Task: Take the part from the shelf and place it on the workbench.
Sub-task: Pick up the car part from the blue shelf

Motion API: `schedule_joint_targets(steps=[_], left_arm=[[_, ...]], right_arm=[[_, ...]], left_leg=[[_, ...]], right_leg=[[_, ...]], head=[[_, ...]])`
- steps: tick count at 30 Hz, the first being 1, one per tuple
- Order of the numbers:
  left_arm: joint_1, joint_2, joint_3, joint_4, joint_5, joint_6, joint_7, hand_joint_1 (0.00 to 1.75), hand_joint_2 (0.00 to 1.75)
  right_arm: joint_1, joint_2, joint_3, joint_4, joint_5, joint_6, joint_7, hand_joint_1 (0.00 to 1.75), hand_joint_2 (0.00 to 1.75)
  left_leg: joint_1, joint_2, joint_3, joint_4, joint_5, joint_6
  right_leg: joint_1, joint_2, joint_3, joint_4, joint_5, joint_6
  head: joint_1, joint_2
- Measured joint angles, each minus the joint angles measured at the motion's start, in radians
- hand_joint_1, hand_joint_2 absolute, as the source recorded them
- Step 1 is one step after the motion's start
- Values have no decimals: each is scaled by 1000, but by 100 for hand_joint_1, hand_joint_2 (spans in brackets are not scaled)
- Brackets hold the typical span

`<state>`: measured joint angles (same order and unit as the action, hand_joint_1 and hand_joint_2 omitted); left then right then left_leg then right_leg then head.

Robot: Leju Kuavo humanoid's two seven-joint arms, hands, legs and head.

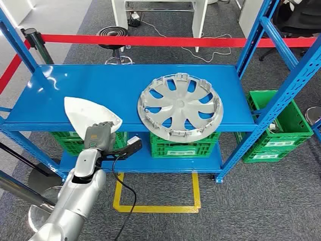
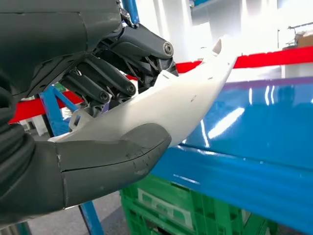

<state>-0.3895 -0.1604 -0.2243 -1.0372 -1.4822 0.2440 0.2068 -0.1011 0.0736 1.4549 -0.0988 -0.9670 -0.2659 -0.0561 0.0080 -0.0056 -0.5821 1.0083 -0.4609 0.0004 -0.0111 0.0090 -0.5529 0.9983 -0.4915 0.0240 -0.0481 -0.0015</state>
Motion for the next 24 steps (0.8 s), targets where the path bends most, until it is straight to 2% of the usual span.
schedule_joint_targets(steps=[4,6,11,16,24], left_arm=[[-2,5,-16,-24,-4,36,9,175,175],[-9,17,-48,-57,-5,54,40,175,175],[-69,100,-202,-180,-6,97,149,175,175],[-131,177,-331,-289,-6,136,194,175,175],[-175,243,-423,-393,-6,147,206,175,175]], right_arm=[[0,0,0,-3,0,-2,-2,0,0],[0,0,0,-4,-1,-3,-6,0,0],[1,0,1,-8,-1,-4,-13,0,0],[2,0,1,-13,0,-3,-18,0,0],[2,0,1,-18,0,-2,-21,0,0]], left_leg=[[0,0,0,0,0,0],[0,0,0,0,0,0],[0,0,0,0,0,0],[0,0,0,0,0,0],[0,0,0,0,0,0]], right_leg=[[0,0,0,0,0,0],[0,0,0,0,0,0],[0,0,0,0,0,0],[0,0,0,1,0,0],[0,0,0,1,0,0]], head=[[0,0],[0,0],[0,0],[0,0],[0,0]])
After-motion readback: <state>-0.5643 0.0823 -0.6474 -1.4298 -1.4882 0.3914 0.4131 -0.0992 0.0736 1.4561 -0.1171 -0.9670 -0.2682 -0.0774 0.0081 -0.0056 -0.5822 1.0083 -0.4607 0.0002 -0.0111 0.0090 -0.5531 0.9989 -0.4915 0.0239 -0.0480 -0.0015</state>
